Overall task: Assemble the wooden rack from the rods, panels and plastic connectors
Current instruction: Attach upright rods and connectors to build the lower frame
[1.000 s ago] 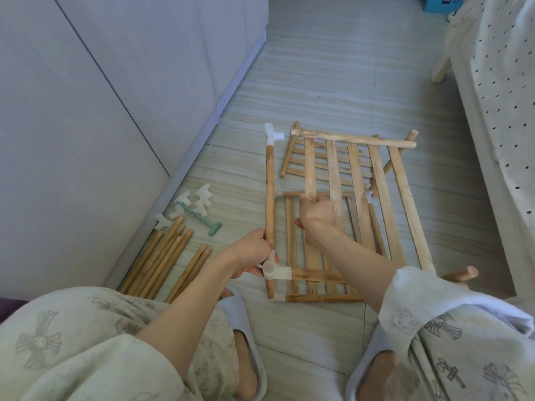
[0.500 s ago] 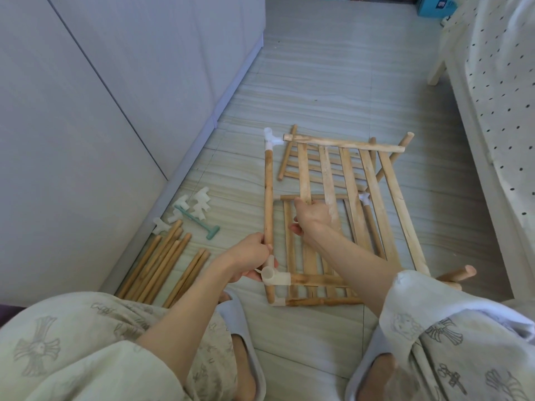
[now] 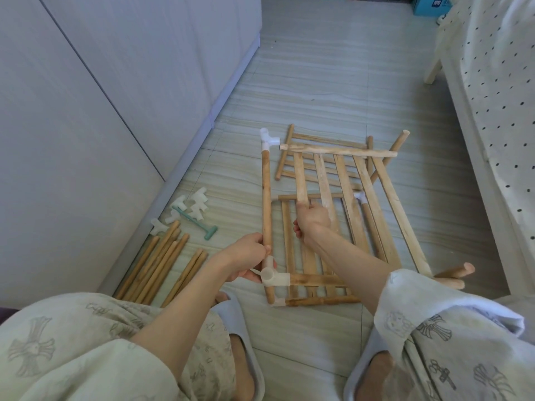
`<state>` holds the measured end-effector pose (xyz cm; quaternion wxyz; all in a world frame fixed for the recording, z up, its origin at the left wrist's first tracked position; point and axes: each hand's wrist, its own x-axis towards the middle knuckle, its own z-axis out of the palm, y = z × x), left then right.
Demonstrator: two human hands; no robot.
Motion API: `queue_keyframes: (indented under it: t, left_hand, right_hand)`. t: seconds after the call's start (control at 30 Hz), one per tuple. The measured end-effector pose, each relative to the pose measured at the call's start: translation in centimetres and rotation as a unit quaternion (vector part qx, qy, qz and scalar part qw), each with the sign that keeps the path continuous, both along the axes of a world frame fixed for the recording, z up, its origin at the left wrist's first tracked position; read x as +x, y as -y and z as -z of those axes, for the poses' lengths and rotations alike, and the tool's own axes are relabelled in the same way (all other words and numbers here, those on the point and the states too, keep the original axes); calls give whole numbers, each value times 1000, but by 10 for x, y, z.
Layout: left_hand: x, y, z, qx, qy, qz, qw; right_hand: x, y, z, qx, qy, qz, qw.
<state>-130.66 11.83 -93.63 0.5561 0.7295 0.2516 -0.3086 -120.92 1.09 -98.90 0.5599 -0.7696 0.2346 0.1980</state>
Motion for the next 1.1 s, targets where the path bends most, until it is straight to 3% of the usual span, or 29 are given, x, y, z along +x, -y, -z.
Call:
queue_keyframes:
  t: [0.6,1.1]
  left_hand:
    - [-4,-6,2,-4,12,16,1000]
    - [5,13,15,64,13,25,998]
  right_hand:
    - [0,3,3,-6,23,9,1000]
    - [1,2,1,-14,25,4,1000]
